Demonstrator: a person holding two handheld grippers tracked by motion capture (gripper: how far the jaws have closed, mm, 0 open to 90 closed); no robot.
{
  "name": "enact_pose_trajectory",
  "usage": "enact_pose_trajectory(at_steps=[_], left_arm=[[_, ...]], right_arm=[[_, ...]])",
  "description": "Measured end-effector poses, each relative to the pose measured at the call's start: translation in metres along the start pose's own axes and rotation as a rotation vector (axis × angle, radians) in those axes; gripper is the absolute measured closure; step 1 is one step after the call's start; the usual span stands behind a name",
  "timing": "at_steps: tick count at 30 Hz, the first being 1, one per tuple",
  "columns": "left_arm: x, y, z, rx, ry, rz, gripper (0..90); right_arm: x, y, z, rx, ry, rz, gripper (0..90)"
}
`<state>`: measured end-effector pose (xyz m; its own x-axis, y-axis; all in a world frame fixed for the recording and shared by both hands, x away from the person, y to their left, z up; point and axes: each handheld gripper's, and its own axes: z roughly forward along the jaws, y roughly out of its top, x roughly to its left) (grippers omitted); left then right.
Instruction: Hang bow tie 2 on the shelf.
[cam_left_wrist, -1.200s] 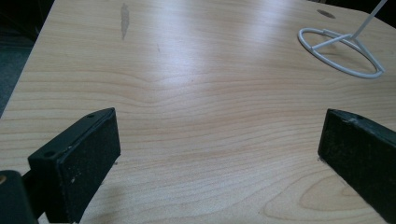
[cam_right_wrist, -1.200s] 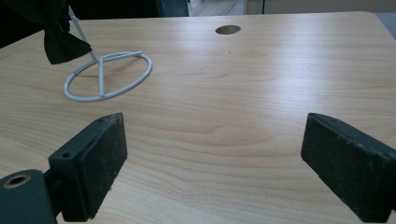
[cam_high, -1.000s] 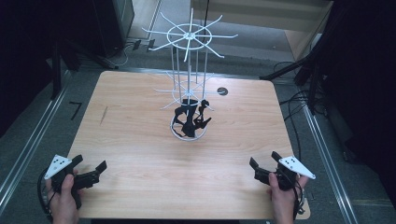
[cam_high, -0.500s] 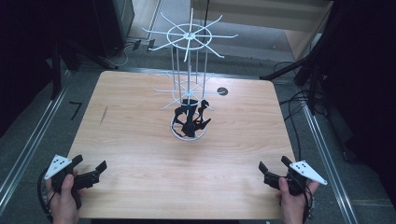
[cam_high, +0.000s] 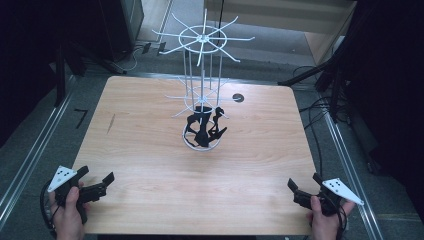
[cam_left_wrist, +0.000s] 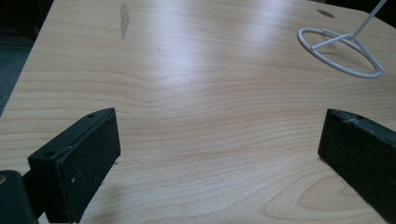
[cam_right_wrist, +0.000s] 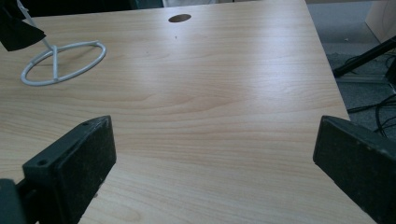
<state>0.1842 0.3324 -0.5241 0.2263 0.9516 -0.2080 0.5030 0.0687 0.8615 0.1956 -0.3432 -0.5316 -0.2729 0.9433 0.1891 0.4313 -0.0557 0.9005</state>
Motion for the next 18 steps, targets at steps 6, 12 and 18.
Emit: enact_pose_trajectory(at_steps=[6,12,18], left_arm=[[0.000,0.000,0.000,0.000,0.000,0.000,0.0],[0.000,0.000,0.000,0.000,0.000,0.000,0.0],[0.000,0.000,0.000,0.000,0.000,-0.001,0.0]], right_arm=[[-0.009,-0.004,-0.008,0.005,-0.009,0.000,0.0],[-0.019,-0.007,-0.014,0.009,-0.031,0.007,0.0],[-0.034,-0.012,-0.021,0.012,-0.063,0.032,0.0]])
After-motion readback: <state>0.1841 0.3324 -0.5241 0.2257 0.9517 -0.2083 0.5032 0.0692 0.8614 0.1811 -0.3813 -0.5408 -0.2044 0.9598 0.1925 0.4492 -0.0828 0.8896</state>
